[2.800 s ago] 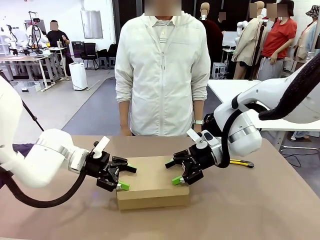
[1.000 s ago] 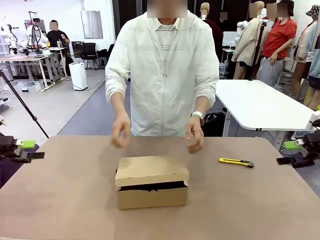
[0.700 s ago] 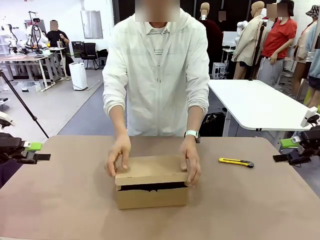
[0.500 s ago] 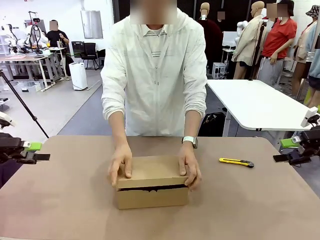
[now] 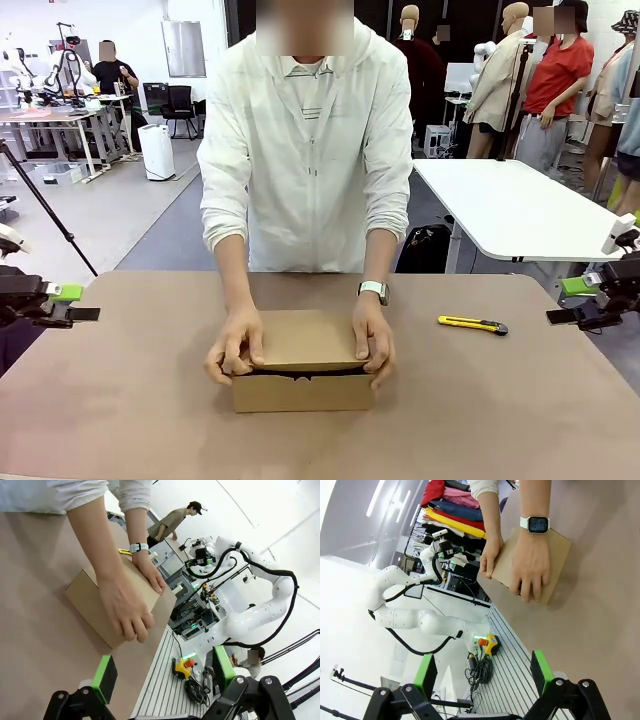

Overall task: Pack the items into the box.
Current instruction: Close the Mailer Box.

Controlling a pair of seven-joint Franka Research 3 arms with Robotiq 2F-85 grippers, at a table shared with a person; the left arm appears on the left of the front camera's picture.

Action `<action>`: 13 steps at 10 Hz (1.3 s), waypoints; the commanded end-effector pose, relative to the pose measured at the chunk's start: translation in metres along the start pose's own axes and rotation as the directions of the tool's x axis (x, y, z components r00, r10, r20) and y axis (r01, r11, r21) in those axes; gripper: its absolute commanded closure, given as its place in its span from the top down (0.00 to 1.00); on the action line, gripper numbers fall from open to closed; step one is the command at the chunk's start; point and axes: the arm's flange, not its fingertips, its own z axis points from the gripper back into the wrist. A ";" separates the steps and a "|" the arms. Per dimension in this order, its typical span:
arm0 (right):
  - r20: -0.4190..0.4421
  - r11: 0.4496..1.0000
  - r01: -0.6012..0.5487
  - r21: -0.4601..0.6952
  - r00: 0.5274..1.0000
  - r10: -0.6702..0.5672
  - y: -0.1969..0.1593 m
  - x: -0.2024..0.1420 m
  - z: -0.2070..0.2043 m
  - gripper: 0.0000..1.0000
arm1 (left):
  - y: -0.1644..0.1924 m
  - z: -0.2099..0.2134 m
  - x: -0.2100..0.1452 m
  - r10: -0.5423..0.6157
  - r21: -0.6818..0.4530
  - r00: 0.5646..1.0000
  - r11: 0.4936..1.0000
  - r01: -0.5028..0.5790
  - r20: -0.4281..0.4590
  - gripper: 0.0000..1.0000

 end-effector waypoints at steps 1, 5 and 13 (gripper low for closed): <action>0.004 1.000 -0.002 0.010 1.000 0.001 0.004 0.003 0.001 1.00 | -0.002 0.003 -0.001 -0.004 0.004 1.000 1.000 0.004 -0.008 1.00; 0.004 1.000 -0.002 0.010 1.000 0.001 0.004 0.003 0.001 1.00 | -0.002 0.003 -0.001 -0.004 0.004 1.000 1.000 0.004 -0.008 1.00; 0.004 1.000 -0.002 0.010 1.000 0.001 0.004 0.003 0.001 1.00 | -0.002 0.003 -0.001 -0.004 0.004 1.000 1.000 0.004 -0.008 1.00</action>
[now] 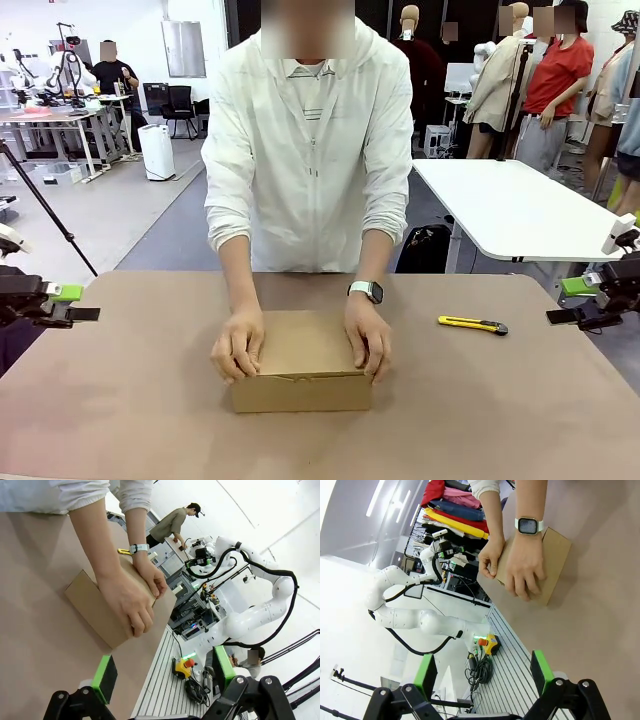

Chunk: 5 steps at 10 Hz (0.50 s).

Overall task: Pack the items into the box.
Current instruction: Close the Mailer Box.

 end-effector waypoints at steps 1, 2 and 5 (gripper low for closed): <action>0.004 1.000 -0.002 0.010 1.000 0.002 0.004 0.003 0.001 1.00 | -0.002 0.003 -0.001 -0.004 0.004 1.000 1.000 0.004 -0.008 1.00; 0.004 1.000 -0.002 0.010 1.000 0.002 0.004 0.003 0.001 1.00 | -0.002 0.003 -0.001 -0.004 0.004 1.000 1.000 0.004 -0.008 1.00; 0.004 1.000 -0.002 0.010 1.000 0.002 0.004 0.003 0.001 1.00 | -0.002 0.003 -0.001 -0.004 0.004 1.000 1.000 0.004 -0.008 1.00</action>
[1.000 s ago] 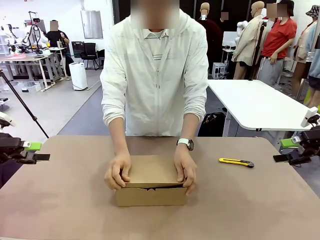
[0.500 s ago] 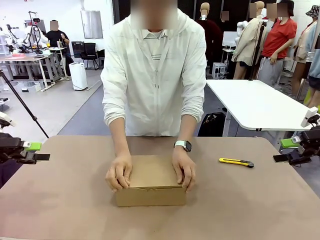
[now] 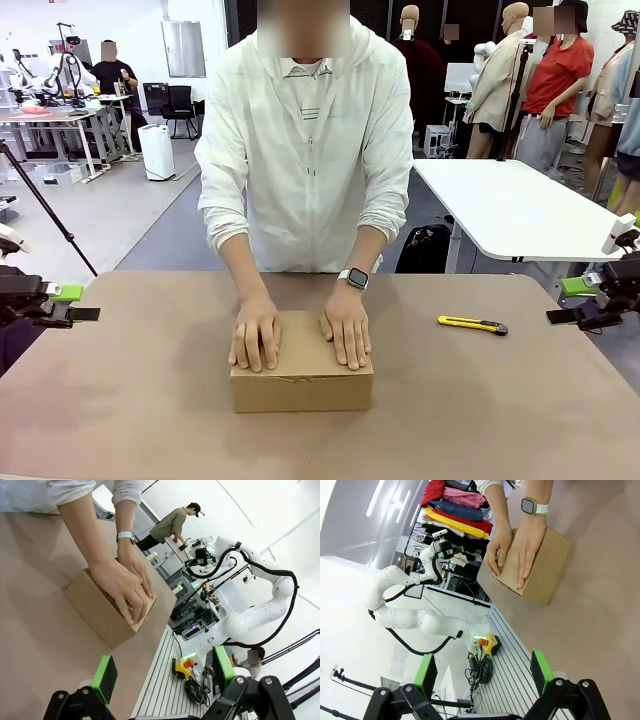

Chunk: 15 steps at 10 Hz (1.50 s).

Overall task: Pack the items into the box.
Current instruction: Close the Mailer Box.

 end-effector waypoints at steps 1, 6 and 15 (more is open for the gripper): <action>0.004 1.000 -0.002 0.010 1.000 0.002 0.004 0.003 0.001 1.00 | -0.002 0.003 -0.001 -0.004 0.004 1.000 1.000 0.004 -0.008 1.00; 0.004 1.000 -0.002 0.010 1.000 0.002 0.004 0.003 0.001 1.00 | -0.002 0.003 -0.001 -0.004 0.004 1.000 1.000 0.004 -0.008 1.00; 0.004 1.000 -0.002 0.010 1.000 0.002 0.004 0.003 0.001 1.00 | -0.002 0.003 -0.001 -0.004 0.004 1.000 1.000 0.004 -0.008 1.00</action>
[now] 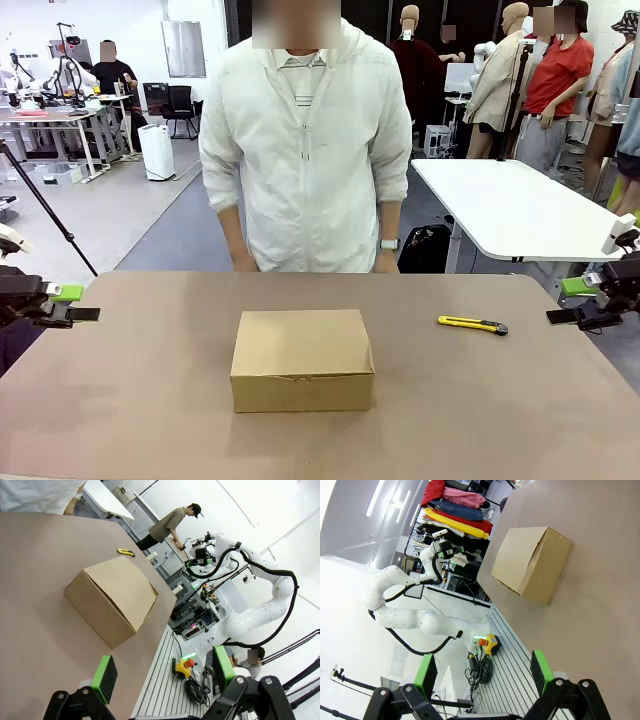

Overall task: Pack the items into the box.
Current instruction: Close the Mailer Box.

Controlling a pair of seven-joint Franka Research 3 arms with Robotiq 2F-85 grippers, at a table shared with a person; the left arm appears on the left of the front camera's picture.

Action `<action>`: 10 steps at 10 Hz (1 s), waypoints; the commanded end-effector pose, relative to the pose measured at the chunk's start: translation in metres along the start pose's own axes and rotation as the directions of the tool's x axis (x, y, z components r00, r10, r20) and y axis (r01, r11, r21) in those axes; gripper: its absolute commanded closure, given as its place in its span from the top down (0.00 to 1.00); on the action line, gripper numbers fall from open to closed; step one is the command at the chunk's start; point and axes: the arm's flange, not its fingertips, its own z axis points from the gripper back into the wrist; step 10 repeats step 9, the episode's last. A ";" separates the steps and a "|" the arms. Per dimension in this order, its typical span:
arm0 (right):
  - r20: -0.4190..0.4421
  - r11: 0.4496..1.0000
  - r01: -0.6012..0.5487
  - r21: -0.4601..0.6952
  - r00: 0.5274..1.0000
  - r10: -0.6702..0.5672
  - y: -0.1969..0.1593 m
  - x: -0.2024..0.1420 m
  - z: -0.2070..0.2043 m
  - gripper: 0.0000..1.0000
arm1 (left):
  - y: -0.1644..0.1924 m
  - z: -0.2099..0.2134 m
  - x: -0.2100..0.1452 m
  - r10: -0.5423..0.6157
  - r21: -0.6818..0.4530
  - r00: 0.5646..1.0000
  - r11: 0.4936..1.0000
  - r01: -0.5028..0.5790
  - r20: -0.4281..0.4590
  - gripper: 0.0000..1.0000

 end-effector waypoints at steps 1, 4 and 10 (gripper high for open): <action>0.004 1.000 -0.002 0.010 1.000 0.002 0.004 0.003 0.001 1.00 | -0.002 0.003 -0.001 -0.004 0.004 1.000 1.000 0.004 -0.008 1.00; 0.004 1.000 -0.002 0.010 1.000 0.002 0.004 0.003 0.001 1.00 | -0.002 0.003 -0.001 -0.004 0.004 1.000 1.000 0.004 -0.008 1.00; 0.004 1.000 -0.002 0.010 1.000 0.002 0.004 0.003 0.001 1.00 | -0.002 0.003 -0.001 -0.004 0.004 1.000 1.000 0.004 -0.008 1.00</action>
